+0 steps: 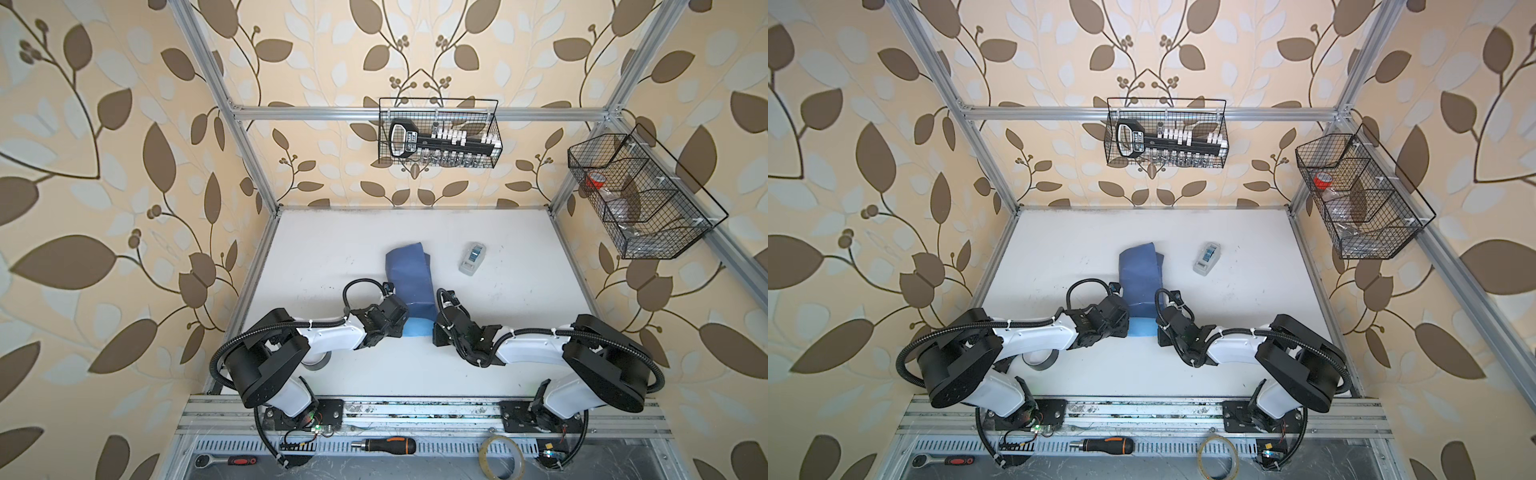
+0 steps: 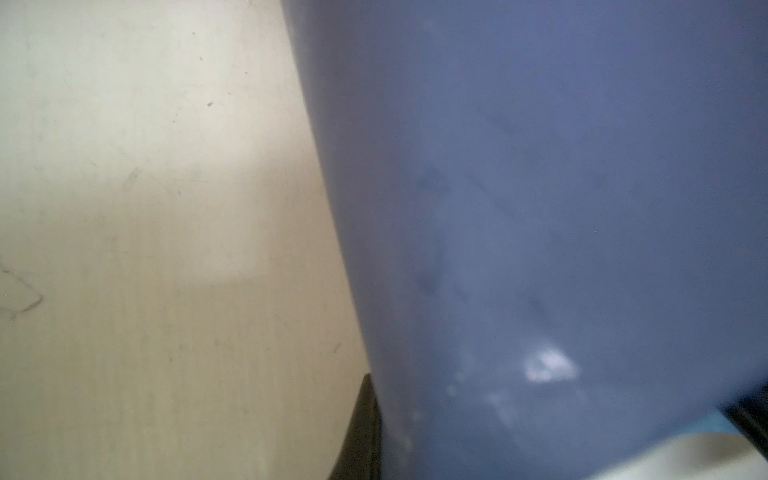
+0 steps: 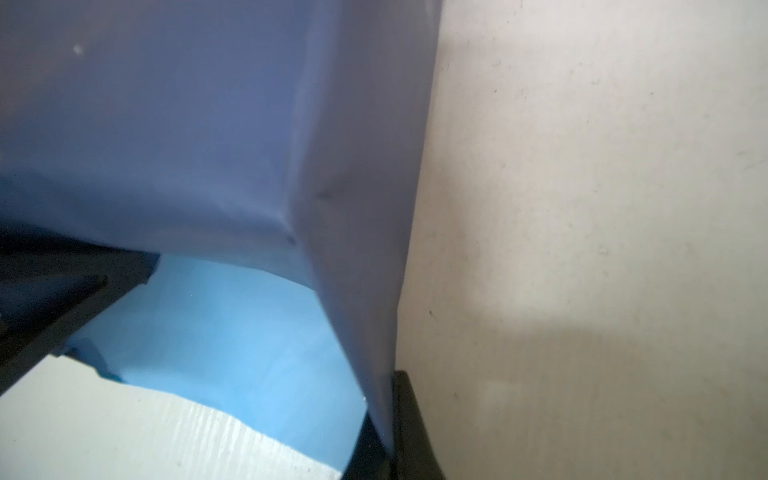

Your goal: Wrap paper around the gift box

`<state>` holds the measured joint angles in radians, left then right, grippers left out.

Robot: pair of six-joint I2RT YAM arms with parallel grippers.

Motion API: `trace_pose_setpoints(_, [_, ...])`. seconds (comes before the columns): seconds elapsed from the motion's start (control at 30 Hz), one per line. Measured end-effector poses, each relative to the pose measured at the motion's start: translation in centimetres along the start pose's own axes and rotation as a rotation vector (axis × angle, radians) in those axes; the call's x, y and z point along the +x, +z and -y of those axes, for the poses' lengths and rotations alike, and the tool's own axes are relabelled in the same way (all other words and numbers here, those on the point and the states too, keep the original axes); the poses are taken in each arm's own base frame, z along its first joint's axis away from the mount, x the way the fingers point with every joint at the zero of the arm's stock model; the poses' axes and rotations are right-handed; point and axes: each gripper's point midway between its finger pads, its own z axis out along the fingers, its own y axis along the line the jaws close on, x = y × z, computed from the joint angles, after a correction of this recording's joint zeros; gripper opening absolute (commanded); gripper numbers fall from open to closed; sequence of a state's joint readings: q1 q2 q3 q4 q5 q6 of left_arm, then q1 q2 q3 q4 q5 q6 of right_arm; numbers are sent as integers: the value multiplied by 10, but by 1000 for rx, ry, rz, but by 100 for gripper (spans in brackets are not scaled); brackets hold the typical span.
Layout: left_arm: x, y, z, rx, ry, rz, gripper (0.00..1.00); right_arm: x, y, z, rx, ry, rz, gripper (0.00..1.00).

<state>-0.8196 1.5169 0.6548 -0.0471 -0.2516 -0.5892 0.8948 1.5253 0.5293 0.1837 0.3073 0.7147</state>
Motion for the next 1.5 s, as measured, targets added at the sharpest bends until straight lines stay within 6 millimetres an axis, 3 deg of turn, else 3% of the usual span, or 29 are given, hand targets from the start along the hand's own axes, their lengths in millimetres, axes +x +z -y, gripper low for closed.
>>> trace_pose_setpoints(0.07, [1, -1, 2, 5, -2, -1, 16, 0, 0, 0, 0, 0, 0, 1])
trace_pose_setpoints(0.17, [2, -4, 2, 15, -20, -2, 23, 0, 0, 0, 1, 0, 0, 1])
trace_pose_setpoints(0.3, [7, -5, -1, 17, -36, -11, 25, 0, 0, 0, 1, 0, -1, 1])
trace_pose_setpoints(0.43, [15, -4, -3, 16, -39, -27, 18, 0, 0, 0, 1, -1, -1, 1])
trace_pose_setpoints(0.63, [16, -4, 2, 37, -55, -26, 0, -1, 0, 0, 2, -1, -1, 1])
trace_pose_setpoints(0.83, [16, -4, 2, 37, -54, -26, 0, -1, 0, 0, 2, -1, -1, 2])
trace_pose_setpoints(0.87, [16, -4, 2, 37, -53, -26, 3, -1, 0, 0, 2, -1, -2, 2])
trace_pose_setpoints(0.9, [16, -4, 2, 37, -52, -26, 16, -1, 0, 0, 2, -2, -1, 2])
trace_pose_setpoints(1.03, [17, -6, 0, 30, -50, -30, 49, -1, 0, 0, 2, -2, -2, 2])
trace_pose_setpoints(1.2, [10, -37, -4, 73, -42, 20, 80, -1, 0, 0, 2, -7, -1, 2])
trace_pose_setpoints(1.33, [-10, -70, -5, 114, -8, 110, 91, -1, 0, -1, 2, -10, -1, 2])
trace_pose_setpoints(1.5, [-40, -104, 2, 154, 142, 245, 91, -1, 0, -1, 2, -13, -1, 2])
